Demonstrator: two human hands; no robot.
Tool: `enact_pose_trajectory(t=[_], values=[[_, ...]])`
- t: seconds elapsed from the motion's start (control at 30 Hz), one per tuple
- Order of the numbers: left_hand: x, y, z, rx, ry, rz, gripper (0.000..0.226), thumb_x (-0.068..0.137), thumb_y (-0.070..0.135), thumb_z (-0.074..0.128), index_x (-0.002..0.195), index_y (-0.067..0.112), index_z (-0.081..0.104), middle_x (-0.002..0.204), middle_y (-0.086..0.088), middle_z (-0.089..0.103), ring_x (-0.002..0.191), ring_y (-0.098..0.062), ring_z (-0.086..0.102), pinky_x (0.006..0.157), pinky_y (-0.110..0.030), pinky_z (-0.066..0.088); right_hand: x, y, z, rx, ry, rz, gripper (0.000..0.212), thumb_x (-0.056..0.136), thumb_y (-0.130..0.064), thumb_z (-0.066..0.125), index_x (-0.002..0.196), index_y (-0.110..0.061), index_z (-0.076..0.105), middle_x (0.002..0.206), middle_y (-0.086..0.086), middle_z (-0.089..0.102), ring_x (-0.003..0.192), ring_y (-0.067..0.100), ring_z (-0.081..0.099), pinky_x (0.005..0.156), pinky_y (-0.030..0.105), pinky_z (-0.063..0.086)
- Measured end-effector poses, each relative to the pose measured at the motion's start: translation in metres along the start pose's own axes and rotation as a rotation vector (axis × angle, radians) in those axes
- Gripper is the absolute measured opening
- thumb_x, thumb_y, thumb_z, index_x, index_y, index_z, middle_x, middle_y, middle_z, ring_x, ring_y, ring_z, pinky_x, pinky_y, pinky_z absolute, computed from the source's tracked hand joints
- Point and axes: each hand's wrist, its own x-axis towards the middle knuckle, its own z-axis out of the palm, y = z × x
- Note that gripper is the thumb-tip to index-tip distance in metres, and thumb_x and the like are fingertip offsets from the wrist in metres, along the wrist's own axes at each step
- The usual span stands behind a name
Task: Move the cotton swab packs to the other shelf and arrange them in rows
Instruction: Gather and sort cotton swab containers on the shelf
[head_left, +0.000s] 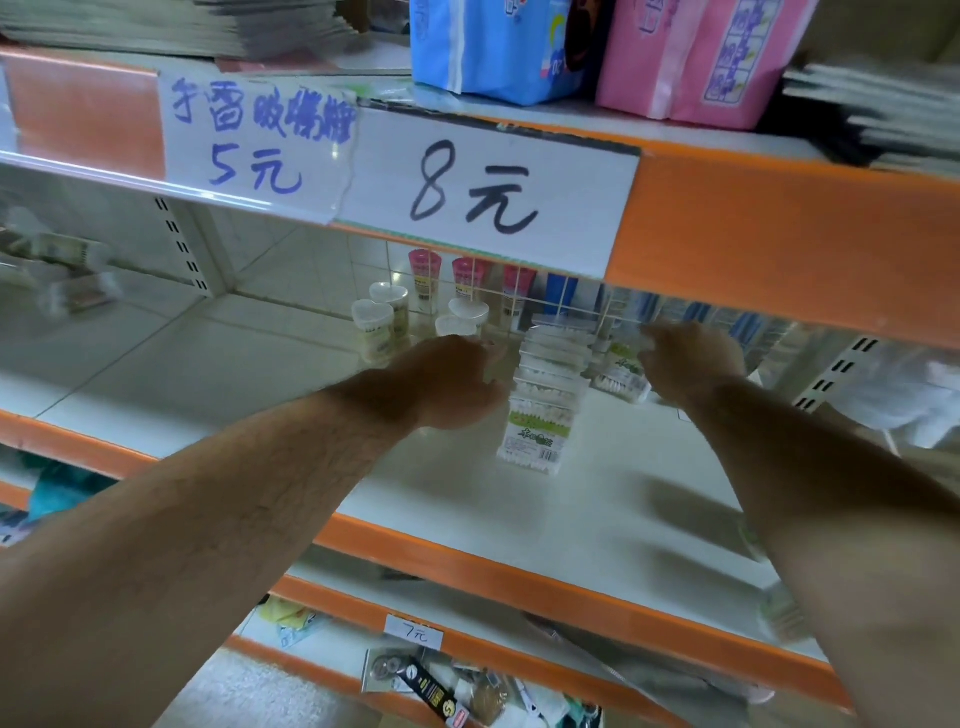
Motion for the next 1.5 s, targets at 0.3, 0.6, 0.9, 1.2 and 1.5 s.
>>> enact_pose_trajectory(t=[0.3, 0.6, 0.9, 1.2, 1.5], values=[[0.007, 0.037, -0.015, -0.01, -0.014, 0.167, 0.063, 0.091, 0.038, 0.044, 0.148, 0.013, 0.033, 0.149, -0.008, 0.043, 0.131, -0.024, 0.047, 0.104, -0.041, 0.046, -0.035, -0.009, 0.014, 0.135, -0.02, -0.019, 0.059, 0.1, -0.057, 0.023, 0.15, -0.027, 0.029, 0.158, 0.011, 0.027, 0.144, 0.033, 0.027, 0.111, 0.051, 0.032], [-0.004, 0.071, -0.02, 0.117, 0.026, 0.42, 0.064, 0.099, 0.039, 0.041, 0.15, 0.003, 0.027, 0.151, -0.018, 0.038, 0.136, -0.032, 0.042, 0.108, -0.038, 0.037, -0.104, -0.019, -0.015, 0.165, -0.016, 0.065, 0.059, 0.101, -0.055, 0.021, 0.153, -0.027, 0.024, 0.16, 0.009, 0.022, 0.147, 0.03, 0.019, 0.117, 0.047, 0.025], [-0.017, 0.124, -0.009, 0.108, -0.062, 0.54, 0.069, 0.097, 0.046, 0.031, 0.153, 0.008, 0.02, 0.162, -0.012, 0.02, 0.148, -0.027, 0.022, 0.118, -0.042, 0.026, -0.175, 0.036, -0.044, 0.127, 0.004, 0.253, 0.052, 0.105, -0.044, 0.022, 0.152, -0.024, 0.03, 0.158, 0.006, 0.03, 0.144, 0.027, 0.029, 0.116, 0.039, 0.028], [-0.042, 0.189, 0.006, 0.157, -0.171, 0.541, 0.072, 0.1, 0.047, 0.033, 0.158, 0.018, 0.002, 0.166, -0.002, -0.002, 0.152, -0.019, 0.004, 0.122, -0.034, 0.012, -0.24, 0.118, -0.027, 0.137, 0.044, 0.358, 0.032, 0.099, -0.026, 0.034, 0.114, -0.017, 0.061, 0.12, 0.007, 0.063, 0.111, 0.03, 0.058, 0.085, 0.031, 0.048], [-0.061, 0.26, 0.045, 0.21, -0.087, 0.673, 0.075, 0.088, 0.0, 0.05, 0.149, 0.04, 0.033, 0.153, 0.011, 0.036, 0.138, -0.017, 0.034, 0.103, -0.04, 0.044, -0.274, 0.163, 0.007, 0.168, 0.042, 0.388, 0.036, 0.093, -0.015, 0.048, 0.125, -0.021, 0.061, 0.126, -0.001, 0.061, 0.11, 0.023, 0.059, 0.081, 0.027, 0.047]])
